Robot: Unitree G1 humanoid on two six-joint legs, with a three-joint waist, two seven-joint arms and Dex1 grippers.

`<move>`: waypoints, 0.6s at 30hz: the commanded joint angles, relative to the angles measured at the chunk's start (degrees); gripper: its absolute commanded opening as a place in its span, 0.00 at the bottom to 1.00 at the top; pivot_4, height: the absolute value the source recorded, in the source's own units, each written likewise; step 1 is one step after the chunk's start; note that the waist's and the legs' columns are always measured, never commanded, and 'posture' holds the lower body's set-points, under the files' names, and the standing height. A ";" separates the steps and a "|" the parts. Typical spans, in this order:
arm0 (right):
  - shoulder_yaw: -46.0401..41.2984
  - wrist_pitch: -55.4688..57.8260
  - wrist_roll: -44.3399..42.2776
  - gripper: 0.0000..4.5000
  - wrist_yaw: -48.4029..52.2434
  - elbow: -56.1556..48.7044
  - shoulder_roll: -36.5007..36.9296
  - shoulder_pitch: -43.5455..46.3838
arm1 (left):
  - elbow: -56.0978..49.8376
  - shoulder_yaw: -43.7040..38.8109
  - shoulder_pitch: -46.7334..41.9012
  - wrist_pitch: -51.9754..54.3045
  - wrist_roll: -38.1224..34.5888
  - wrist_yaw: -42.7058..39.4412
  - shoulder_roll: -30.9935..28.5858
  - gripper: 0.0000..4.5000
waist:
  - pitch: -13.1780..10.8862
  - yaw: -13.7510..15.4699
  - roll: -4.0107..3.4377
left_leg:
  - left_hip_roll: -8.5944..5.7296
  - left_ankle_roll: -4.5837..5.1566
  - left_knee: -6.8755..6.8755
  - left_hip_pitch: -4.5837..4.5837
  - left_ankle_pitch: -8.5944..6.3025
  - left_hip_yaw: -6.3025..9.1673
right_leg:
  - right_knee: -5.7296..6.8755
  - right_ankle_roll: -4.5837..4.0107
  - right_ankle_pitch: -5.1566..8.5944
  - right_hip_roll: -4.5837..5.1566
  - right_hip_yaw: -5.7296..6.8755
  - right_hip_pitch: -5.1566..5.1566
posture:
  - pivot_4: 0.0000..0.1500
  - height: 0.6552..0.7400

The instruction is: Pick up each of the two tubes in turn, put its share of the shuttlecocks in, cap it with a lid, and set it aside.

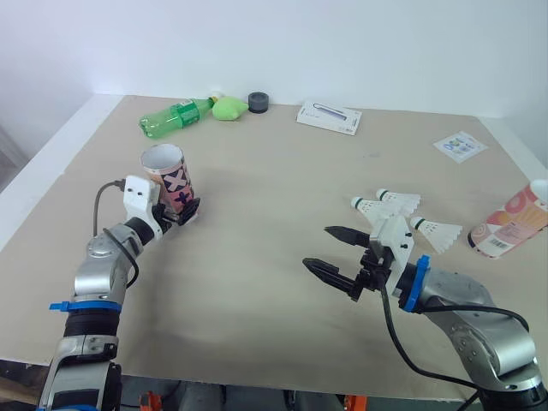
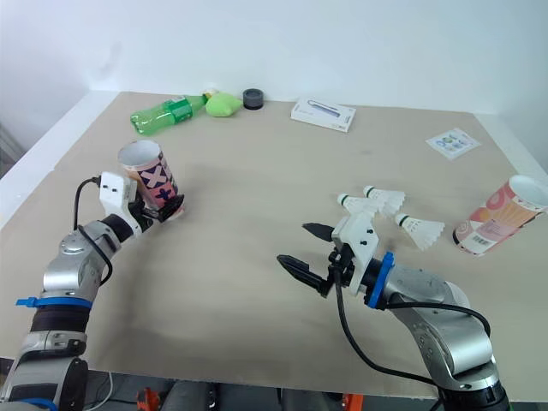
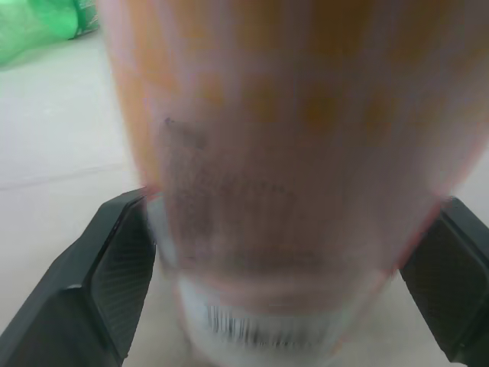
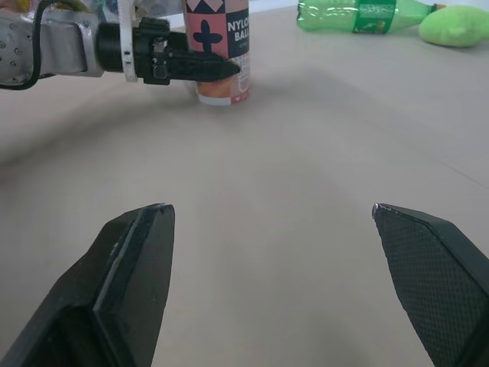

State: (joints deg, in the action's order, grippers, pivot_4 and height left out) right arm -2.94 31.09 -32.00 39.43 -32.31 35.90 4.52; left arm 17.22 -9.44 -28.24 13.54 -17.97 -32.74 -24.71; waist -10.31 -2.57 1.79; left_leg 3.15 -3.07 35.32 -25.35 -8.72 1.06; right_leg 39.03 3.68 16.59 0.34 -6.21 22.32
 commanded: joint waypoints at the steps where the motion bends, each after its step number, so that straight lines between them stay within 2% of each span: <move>1: -1.78 -0.06 -0.74 0.99 -0.41 -2.86 0.56 -0.38 | -0.07 -0.02 -1.84 -1.75 0.29 -0.66 0.01 1.00 | 0.00 0.00 0.00 | 0.00 0.00 0.00 0.00 0.00 0.00 | 0.00 0.00 0.00 0.00 0.00 0.00 | 1.00 0.87; 4: -2.17 0.12 -0.90 0.99 -0.60 -3.01 0.67 -0.62 | 0.33 -0.20 -2.01 -1.61 0.21 -0.75 -0.03 1.00 | 0.00 -0.03 0.00 | 0.00 0.00 0.00 0.00 0.00 0.00 | 0.00 0.00 0.00 0.00 0.00 0.00 | 1.00 0.87; 7: -2.27 0.08 -0.86 1.00 -0.65 -2.90 0.81 -0.75 | 0.46 -0.16 -1.91 -1.92 0.77 0.04 0.08 0.85 | 0.00 -0.01 0.00 | 0.00 0.00 0.00 0.00 0.00 0.01 | 0.00 0.00 0.00 0.00 0.00 0.00 | 1.00 0.87; 8: -2.31 0.12 -1.02 1.00 -0.61 -2.97 0.87 -0.72 | 0.42 -0.08 -1.90 -2.01 0.87 0.17 0.12 0.76 | 0.00 -0.01 0.00 | 0.00 0.00 0.00 0.00 0.00 0.01 | 0.00 0.00 0.00 0.00 0.01 -0.01 | 1.00 0.87; 18: -3.38 0.43 -1.92 1.00 -0.40 -2.56 2.10 -0.15 | -3.89 2.90 -0.69 -2.55 0.49 -4.64 0.10 0.76 | 0.00 -0.01 0.00 | -0.01 -0.01 0.01 0.00 0.01 0.01 | 0.00 0.01 -0.01 0.01 0.00 -0.02 | 1.00 0.87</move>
State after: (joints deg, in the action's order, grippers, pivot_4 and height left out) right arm -3.41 31.60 -32.47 38.77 -32.58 37.31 3.68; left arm 17.11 -7.62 -28.84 11.62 -17.35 -34.93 -24.20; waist -10.31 -2.57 1.79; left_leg 3.14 -3.07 35.33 -25.35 -8.72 1.07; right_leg 39.03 3.69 16.57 0.35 -6.20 22.30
